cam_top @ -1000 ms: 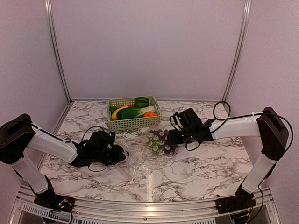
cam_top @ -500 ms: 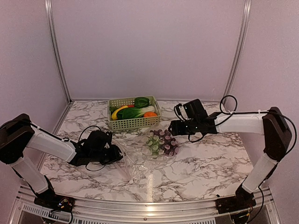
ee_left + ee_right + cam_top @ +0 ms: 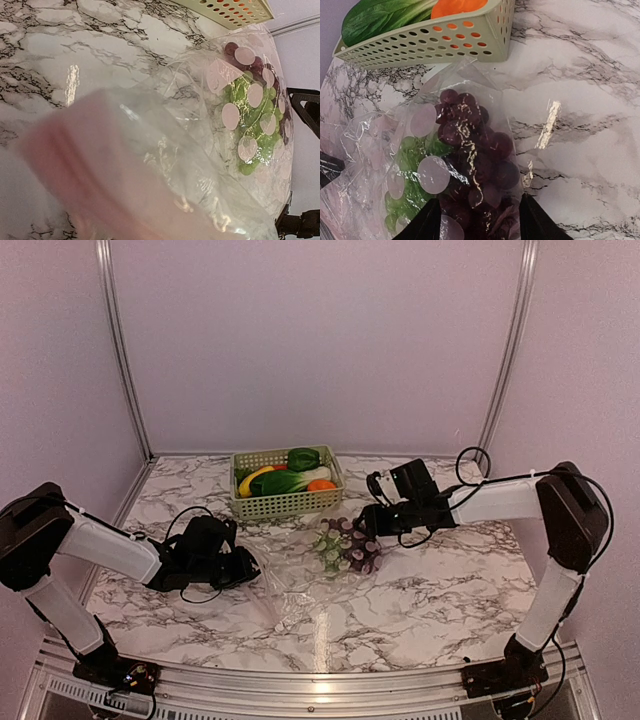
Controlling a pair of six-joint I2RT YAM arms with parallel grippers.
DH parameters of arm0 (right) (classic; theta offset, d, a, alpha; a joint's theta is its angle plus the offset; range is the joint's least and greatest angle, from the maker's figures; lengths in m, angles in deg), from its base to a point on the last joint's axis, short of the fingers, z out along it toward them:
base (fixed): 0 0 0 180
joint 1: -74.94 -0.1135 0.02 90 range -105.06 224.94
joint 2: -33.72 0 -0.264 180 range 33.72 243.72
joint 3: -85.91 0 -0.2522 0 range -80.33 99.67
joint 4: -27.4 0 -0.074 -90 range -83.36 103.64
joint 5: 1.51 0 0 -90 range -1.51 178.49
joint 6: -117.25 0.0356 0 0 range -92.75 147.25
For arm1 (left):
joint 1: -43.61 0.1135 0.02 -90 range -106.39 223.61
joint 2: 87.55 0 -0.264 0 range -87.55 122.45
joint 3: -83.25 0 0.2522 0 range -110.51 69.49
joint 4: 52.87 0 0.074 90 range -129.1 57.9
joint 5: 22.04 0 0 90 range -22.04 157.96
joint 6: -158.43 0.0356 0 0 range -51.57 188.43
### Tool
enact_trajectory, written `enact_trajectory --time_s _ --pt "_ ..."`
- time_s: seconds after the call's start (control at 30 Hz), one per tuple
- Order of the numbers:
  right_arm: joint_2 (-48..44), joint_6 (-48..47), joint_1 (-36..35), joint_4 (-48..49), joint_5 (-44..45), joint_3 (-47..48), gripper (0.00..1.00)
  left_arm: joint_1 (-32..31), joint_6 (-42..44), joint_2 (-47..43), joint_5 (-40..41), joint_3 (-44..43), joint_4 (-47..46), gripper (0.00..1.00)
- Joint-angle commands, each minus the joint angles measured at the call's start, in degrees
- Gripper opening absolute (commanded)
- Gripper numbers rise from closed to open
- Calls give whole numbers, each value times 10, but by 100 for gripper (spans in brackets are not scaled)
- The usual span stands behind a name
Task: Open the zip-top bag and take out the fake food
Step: Adjust the zipper food storage bag at the center of the board.
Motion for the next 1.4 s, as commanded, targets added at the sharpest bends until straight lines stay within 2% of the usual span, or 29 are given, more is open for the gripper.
enact_trajectory --time_s 0.0,0.3,0.53,0.73,1.13,1.37 --pt "11 1 4 3 -5 8 47 6 13 1 -8 4 18 30" --pt "17 -3 4 -19 7 23 26 10 16 -2 -12 1 20 30" --pt "25 -5 3 -32 2 38 0 13 20 -3 -17 -1 19 30" --pt "-5 -1 -13 -57 17 52 0 20 21 -5 -16 2 19 31" --pt "-82 13 -93 -129 64 120 0 30 16 3 -13 22 -5 34" --pt "-150 28 -99 -141 86 84 0 34 16 8 -20 26 -15 34"
